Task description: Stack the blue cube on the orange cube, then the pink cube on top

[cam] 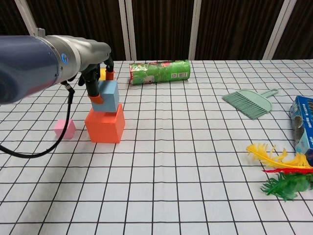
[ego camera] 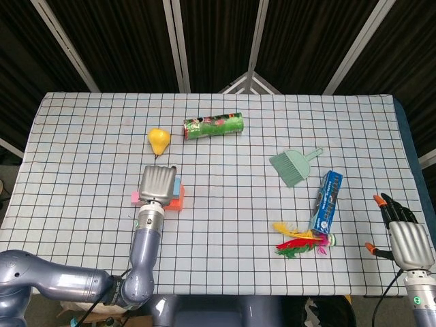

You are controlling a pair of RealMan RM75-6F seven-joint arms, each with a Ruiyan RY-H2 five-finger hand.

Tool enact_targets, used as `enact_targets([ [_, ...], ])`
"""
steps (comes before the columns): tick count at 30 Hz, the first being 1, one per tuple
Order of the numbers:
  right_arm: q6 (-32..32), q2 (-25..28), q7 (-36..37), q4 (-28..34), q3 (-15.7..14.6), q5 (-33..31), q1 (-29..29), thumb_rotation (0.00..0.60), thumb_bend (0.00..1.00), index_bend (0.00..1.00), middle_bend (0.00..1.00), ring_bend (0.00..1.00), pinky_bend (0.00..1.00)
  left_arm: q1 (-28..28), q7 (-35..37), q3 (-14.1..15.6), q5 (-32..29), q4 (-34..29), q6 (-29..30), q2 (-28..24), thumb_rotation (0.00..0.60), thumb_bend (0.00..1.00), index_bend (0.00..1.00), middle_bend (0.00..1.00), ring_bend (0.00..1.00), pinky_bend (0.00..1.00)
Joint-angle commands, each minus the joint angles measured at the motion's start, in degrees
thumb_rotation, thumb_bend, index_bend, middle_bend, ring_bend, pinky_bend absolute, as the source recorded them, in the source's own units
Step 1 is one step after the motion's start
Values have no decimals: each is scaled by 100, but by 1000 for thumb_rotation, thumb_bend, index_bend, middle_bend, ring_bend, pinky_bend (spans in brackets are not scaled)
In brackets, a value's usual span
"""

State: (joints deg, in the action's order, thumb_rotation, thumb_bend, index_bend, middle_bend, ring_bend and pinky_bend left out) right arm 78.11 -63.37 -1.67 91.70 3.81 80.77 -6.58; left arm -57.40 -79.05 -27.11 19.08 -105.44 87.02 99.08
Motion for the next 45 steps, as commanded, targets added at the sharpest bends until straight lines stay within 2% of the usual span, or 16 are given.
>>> enact_targets([
  [1, -7, 4, -2, 10, -1, -1, -3, 600, 190, 82, 73, 131, 163, -63, -11, 82, 4, -50, 57, -5, 600, 386, 486, 740, 655, 692],
  [17, 18, 12, 14, 24, -7, 37, -1, 600, 190, 82, 73, 131, 163, -225, -42, 386, -44, -208, 451, -71, 600, 386, 485, 740, 655, 692],
  [45, -21, 17, -32, 64, -19, 8, -11, 600, 190, 82, 73, 131, 163, -338, 239, 597, -194, 121, 234, -64, 600, 386, 483, 740, 655, 691],
])
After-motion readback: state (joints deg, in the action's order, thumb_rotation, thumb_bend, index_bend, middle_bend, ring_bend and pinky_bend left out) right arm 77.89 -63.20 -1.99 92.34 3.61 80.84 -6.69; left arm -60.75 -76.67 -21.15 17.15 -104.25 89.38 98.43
